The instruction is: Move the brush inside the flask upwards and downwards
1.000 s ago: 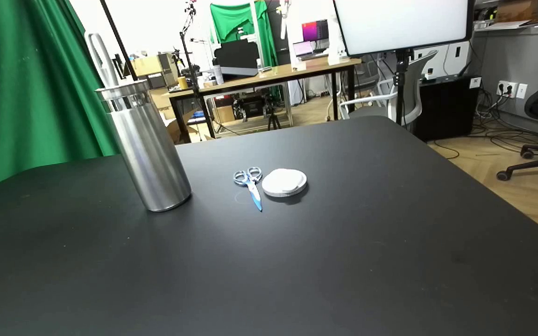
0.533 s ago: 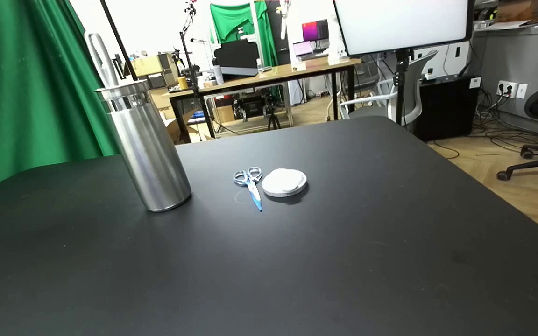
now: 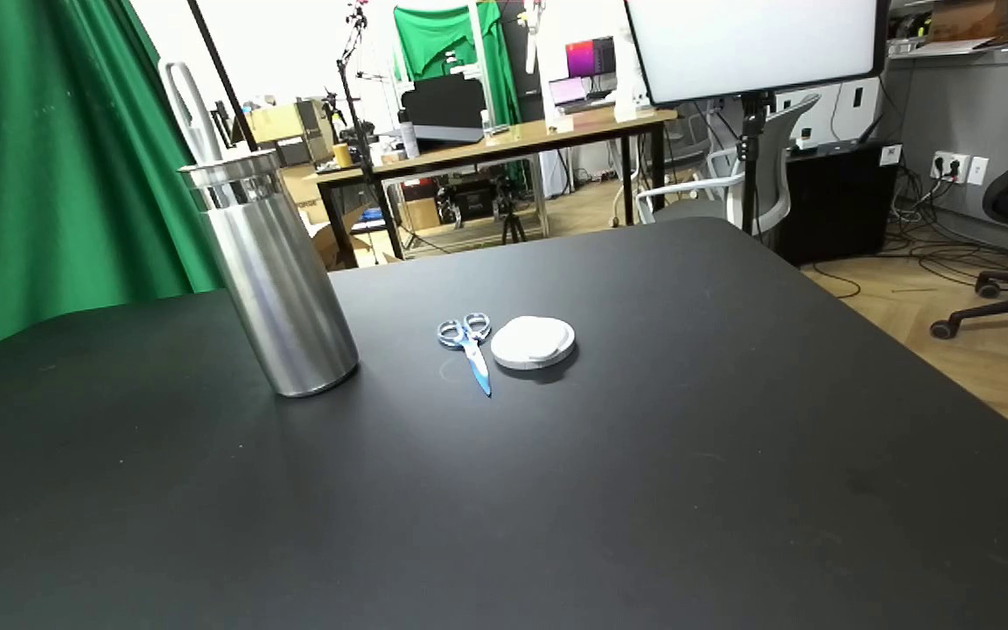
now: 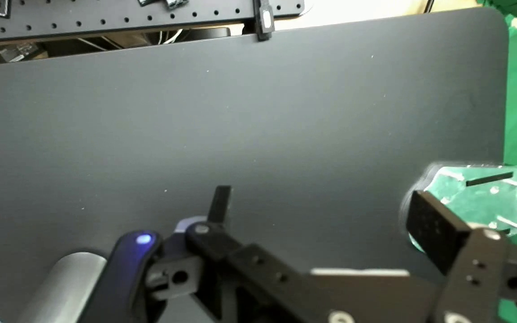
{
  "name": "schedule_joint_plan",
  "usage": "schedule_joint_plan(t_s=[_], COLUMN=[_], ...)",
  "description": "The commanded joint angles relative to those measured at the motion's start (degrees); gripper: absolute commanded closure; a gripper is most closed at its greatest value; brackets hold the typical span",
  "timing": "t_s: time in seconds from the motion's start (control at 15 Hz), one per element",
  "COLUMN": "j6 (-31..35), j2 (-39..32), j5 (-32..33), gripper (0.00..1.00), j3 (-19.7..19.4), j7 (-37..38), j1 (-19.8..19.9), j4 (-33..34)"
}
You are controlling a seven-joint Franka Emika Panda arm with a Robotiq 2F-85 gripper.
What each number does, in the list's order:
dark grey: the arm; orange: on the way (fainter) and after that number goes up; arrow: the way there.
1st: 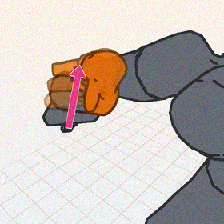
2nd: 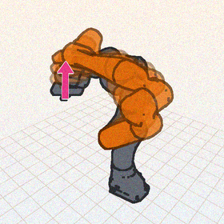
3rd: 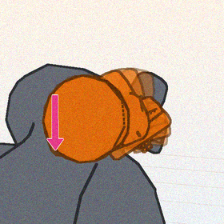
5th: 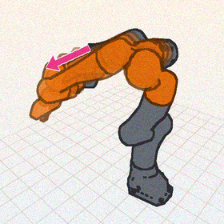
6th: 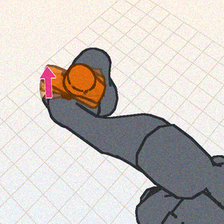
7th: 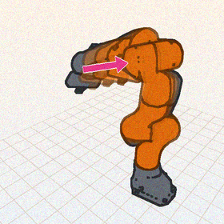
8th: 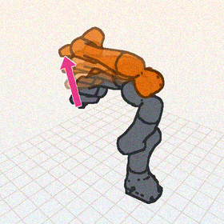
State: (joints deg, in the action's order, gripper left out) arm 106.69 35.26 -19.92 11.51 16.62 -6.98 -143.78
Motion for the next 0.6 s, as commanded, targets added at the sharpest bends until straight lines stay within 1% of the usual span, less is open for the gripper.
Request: schedule_joint_plan(t_s=[0.0, 0.07, 0.53], j6=[0.4, 0.5, 4.7], j2=[-2.9, -3.7, -9.1], j5=[4.1, 4.9, 9.7], gripper=[0.00, 0.00, 0.00], j3=[-0.1, 0.0, -1.7], j7=[4.4, 7.4, 18.6], j1=[3.8, 5.5, 13.5], j4=[4.4, 5.7, 13.1])
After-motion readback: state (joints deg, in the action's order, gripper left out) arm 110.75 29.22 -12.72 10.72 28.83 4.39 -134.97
